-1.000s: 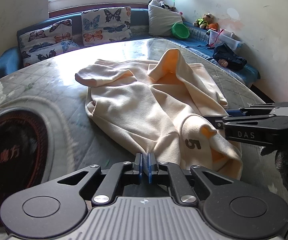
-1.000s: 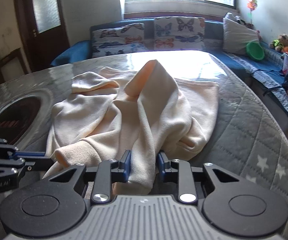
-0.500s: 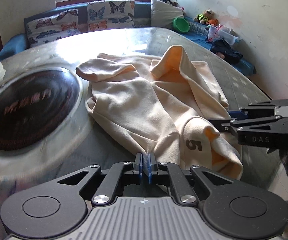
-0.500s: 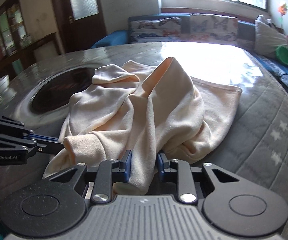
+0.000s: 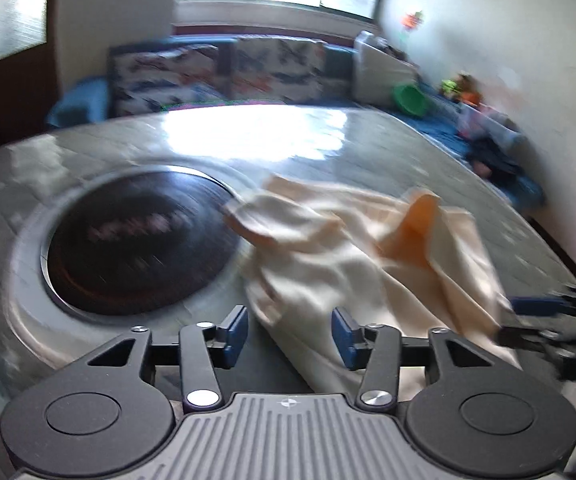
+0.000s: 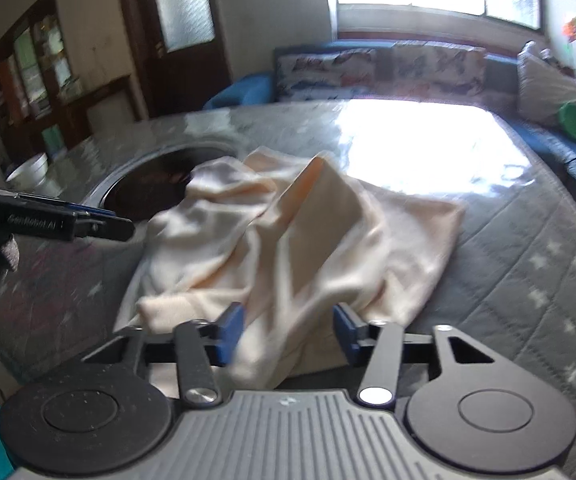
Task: Fold clothes
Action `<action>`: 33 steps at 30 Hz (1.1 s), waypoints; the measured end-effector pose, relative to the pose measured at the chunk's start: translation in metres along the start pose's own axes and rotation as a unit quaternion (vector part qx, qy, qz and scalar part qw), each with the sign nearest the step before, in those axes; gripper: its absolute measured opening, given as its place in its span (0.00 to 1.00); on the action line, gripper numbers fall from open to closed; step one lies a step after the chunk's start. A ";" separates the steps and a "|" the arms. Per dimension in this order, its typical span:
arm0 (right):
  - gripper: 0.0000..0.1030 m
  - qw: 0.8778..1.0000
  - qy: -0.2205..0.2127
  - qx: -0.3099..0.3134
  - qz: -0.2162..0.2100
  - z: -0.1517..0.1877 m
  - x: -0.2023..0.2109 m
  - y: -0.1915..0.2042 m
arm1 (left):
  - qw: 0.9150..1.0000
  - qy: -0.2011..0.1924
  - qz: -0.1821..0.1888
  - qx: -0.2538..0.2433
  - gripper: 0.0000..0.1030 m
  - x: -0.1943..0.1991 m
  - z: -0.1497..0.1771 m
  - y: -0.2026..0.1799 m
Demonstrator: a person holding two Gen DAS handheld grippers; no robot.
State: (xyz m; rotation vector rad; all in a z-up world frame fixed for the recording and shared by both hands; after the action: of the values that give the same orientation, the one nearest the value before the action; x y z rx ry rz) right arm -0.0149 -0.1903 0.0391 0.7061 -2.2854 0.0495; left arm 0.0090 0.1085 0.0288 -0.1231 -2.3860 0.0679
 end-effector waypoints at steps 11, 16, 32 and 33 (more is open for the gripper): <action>0.63 0.997 -0.005 -0.052 0.057 -0.011 -0.042 -0.043 | 0.999 0.036 -0.011 0.008 0.36 -0.049 -0.001 0.007; 0.66 0.997 -0.002 -0.048 0.061 -0.012 -0.061 -0.036 | 0.999 0.035 0.005 0.003 0.10 -0.050 0.006 0.005; 0.69 0.999 -0.004 0.037 0.011 -0.058 -0.146 0.048 | 0.993 0.002 -0.101 0.068 0.02 -0.023 0.014 0.083; 0.69 0.999 -0.004 0.045 0.005 -0.062 -0.153 0.055 | 0.991 0.002 -0.108 0.074 0.02 -0.020 0.015 0.090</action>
State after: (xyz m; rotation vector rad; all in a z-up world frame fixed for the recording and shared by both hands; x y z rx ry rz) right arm 0.0853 -0.0564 -0.0074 0.7420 -2.3063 0.1549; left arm 0.0191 0.1960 -0.0034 0.2061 -2.3660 0.1417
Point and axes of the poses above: each gripper's, at about its wrist camera, not at the fingertips, and x roughly against the way its jaws point, y to its left, z to its underside, the point moved 3 cm from there along -x, roughly the way its jaws point, and after that the axes turned 3 degrees about -x, right-handed, at the moved point
